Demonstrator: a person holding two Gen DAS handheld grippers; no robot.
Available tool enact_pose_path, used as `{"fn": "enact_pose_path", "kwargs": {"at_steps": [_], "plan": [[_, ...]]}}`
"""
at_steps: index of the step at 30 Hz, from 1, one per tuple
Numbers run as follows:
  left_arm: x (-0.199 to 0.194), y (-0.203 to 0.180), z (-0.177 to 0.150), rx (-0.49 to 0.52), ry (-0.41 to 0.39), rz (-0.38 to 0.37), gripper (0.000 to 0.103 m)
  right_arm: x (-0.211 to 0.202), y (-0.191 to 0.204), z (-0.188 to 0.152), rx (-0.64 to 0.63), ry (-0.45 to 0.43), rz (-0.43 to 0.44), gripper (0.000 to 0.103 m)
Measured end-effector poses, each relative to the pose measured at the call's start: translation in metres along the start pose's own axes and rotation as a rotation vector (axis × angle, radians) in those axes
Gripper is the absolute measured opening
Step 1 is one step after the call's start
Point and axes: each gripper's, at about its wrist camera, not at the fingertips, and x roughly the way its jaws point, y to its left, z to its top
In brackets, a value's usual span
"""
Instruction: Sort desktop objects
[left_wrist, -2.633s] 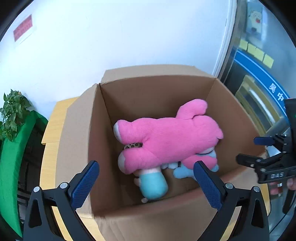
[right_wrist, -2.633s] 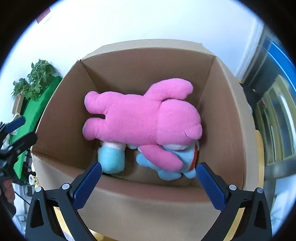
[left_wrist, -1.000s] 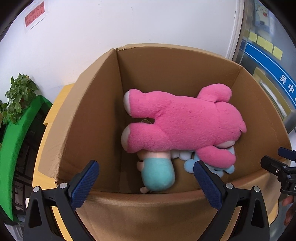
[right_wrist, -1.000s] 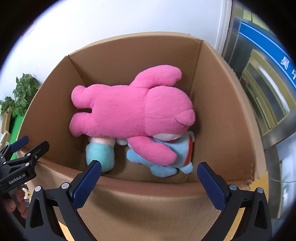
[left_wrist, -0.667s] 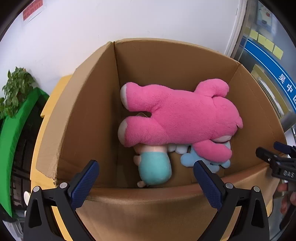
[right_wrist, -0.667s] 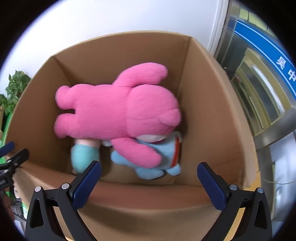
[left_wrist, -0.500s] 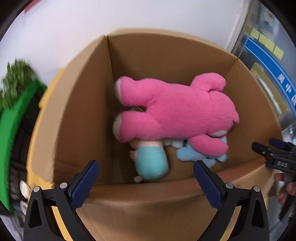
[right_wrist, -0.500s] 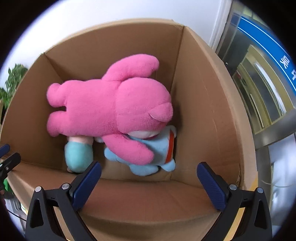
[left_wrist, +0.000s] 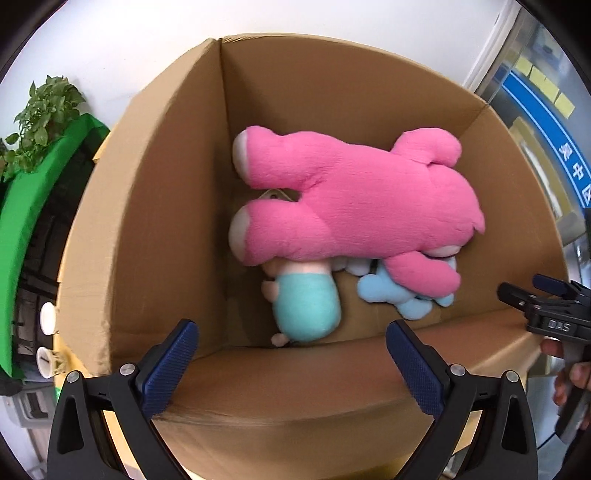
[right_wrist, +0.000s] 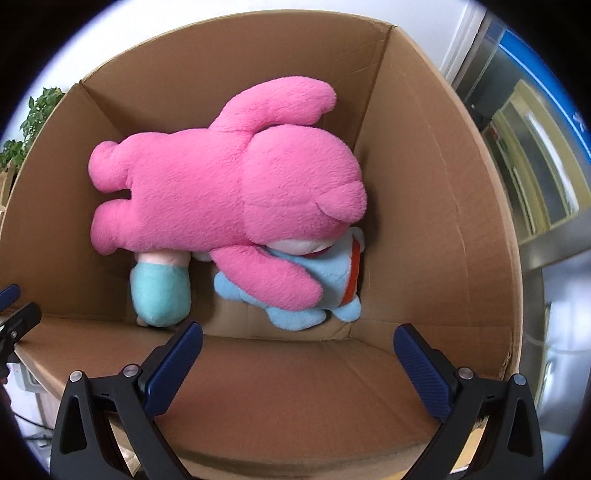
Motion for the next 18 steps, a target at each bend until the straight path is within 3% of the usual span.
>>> {"fn": "enact_pose_path", "kwargs": {"at_steps": [6,12,18], "plan": [[0.000,0.003,0.000,0.019,0.000,0.025,0.103,-0.003,-0.006,0.005,0.030,0.002,0.030,0.103],[-0.001,-0.006,0.027,-0.003,-0.054,-0.008,0.102,-0.013,-0.001,0.014,0.024,-0.033,0.028,0.103],[-0.002,-0.019,0.022,-0.010,-0.063,-0.066,0.103,-0.018,0.002,0.010,0.040,-0.055,-0.002,0.103]]}}
